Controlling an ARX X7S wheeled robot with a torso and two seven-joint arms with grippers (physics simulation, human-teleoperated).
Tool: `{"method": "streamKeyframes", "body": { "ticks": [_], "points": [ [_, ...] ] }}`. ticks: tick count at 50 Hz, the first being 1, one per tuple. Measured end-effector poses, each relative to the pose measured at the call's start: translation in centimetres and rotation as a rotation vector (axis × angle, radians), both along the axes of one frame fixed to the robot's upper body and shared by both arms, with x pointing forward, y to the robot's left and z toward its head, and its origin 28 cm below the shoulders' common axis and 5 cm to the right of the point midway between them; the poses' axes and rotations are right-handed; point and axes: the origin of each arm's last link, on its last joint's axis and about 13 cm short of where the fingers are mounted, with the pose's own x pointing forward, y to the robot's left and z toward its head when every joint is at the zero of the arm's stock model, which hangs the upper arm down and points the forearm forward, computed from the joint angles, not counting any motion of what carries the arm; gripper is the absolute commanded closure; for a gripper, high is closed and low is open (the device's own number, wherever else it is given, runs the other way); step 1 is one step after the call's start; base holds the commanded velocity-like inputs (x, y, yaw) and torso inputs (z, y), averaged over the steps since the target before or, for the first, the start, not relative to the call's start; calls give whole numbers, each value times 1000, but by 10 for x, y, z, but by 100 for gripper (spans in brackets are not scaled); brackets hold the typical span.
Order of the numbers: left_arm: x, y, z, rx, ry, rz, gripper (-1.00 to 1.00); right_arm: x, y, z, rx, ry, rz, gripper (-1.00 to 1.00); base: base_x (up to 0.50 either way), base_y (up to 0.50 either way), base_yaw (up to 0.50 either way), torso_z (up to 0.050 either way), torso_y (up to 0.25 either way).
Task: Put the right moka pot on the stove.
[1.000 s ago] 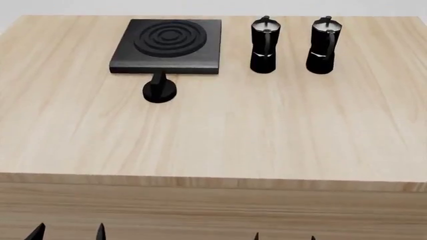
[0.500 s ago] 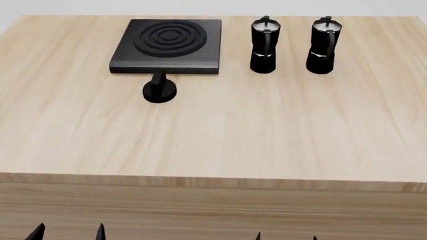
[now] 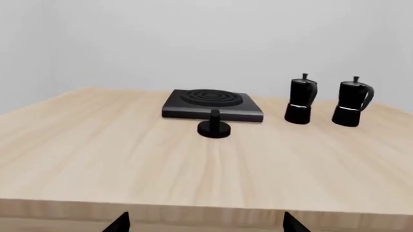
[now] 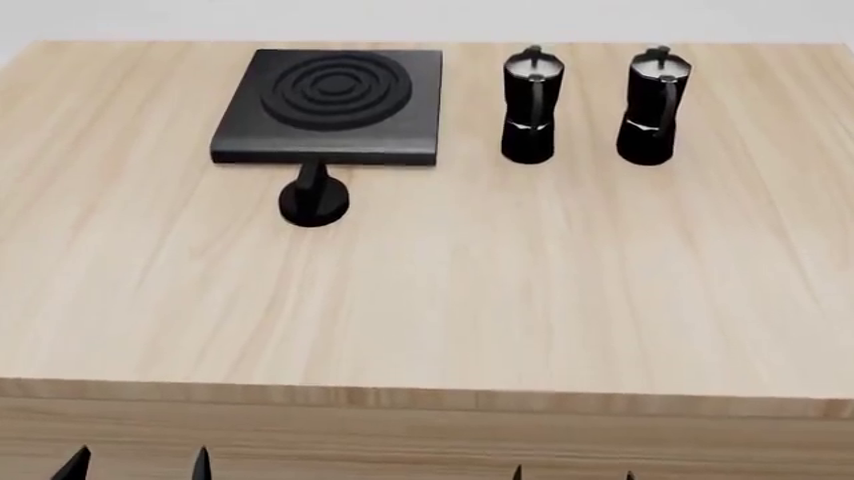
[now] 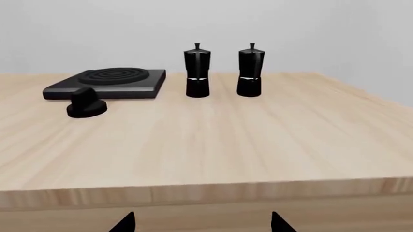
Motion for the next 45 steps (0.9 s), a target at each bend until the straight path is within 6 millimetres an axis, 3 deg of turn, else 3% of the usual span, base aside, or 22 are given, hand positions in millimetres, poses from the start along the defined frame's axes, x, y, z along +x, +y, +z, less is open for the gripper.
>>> {"method": "streamKeyframes", "body": {
  "ticks": [45],
  "points": [
    [-1, 0, 1, -3, -8, -4, -100, 1, 0, -1, -32, -5, -10, -100, 176, 18, 0, 0, 0]
  ]
}}
